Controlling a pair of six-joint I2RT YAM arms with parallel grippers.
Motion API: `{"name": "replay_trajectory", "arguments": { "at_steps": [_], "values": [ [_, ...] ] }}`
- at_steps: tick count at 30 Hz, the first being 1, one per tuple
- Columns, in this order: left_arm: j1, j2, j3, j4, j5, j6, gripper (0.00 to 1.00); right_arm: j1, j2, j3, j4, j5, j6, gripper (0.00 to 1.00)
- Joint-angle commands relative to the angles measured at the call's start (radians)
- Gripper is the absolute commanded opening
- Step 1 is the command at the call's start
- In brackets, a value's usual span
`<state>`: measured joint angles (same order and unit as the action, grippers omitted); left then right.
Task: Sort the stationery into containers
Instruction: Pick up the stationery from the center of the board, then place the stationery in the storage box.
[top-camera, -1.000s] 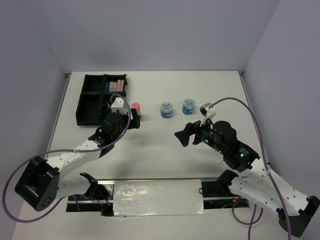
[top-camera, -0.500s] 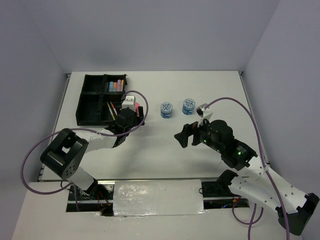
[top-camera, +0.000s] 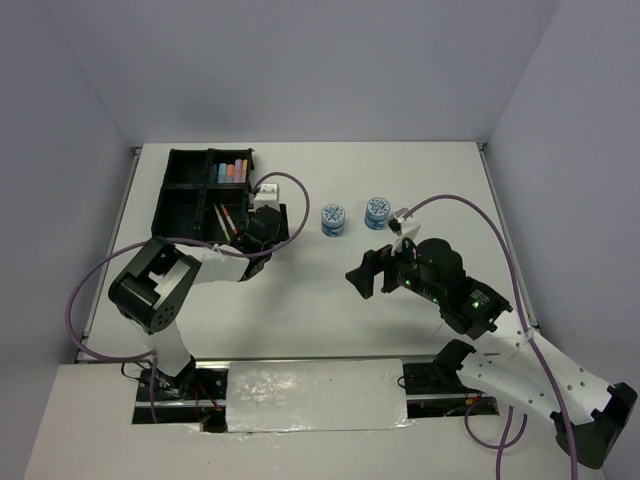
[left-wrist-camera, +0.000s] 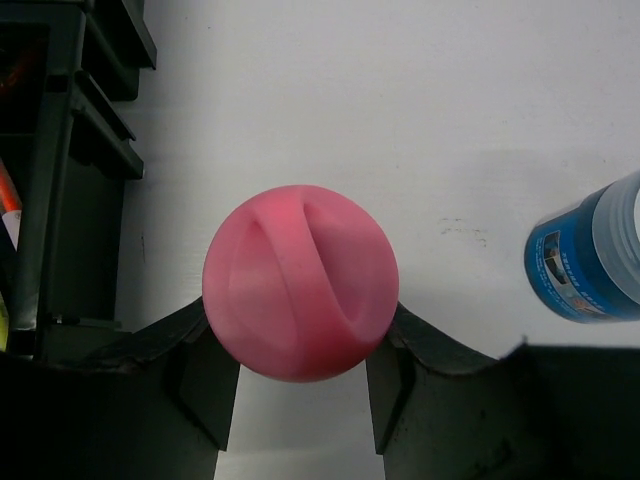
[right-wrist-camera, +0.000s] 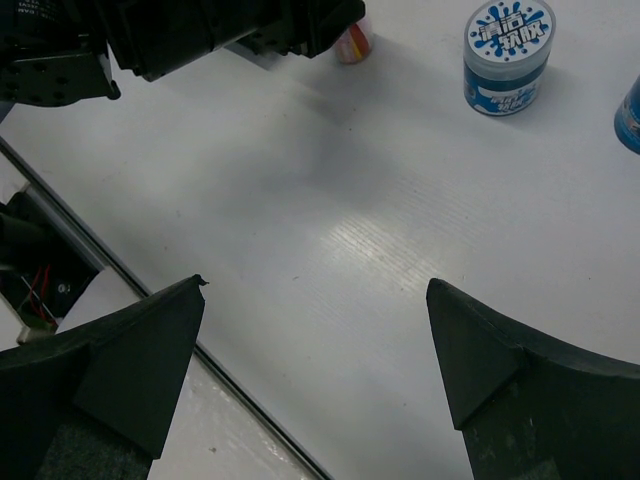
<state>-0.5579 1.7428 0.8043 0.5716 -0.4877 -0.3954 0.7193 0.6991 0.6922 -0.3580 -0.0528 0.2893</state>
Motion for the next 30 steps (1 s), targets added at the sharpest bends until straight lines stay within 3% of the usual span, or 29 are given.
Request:
{"name": "replay_trajectory", "arguments": {
  "at_steps": [1,4,9,13,19,23,26,30],
  "values": [
    [0.001,-0.02,0.019,0.04,-0.038,-0.02,0.25,0.002,-0.016,-0.008,0.033,0.002,-0.022,1.0],
    [0.001,-0.086,0.039,-0.024,-0.042,-0.025,0.0,0.002,-0.013,-0.008,0.03,0.008,-0.024,1.0],
    [0.009,-0.265,0.195,-0.254,-0.145,0.044,0.0,0.003,-0.029,-0.01,0.039,0.018,-0.027,1.0],
    [0.123,-0.276,0.413,-0.452,-0.204,0.061,0.0,0.002,-0.029,-0.017,0.063,0.002,-0.026,1.0],
    [0.377,-0.084,0.709,-0.567,-0.203,-0.025,0.0,0.002,-0.024,-0.034,0.113,-0.032,-0.009,1.0],
    [0.478,0.084,0.863,-0.503,-0.152,0.026,0.0,0.003,-0.009,-0.034,0.122,-0.07,-0.001,1.0],
    [0.57,0.223,0.975,-0.473,-0.029,0.029,0.0,0.006,0.007,-0.065,0.191,-0.137,0.016,1.0],
    [0.621,0.339,0.994,-0.385,0.049,0.038,0.0,0.009,0.053,-0.08,0.218,-0.125,0.013,1.0]
  ]
}}
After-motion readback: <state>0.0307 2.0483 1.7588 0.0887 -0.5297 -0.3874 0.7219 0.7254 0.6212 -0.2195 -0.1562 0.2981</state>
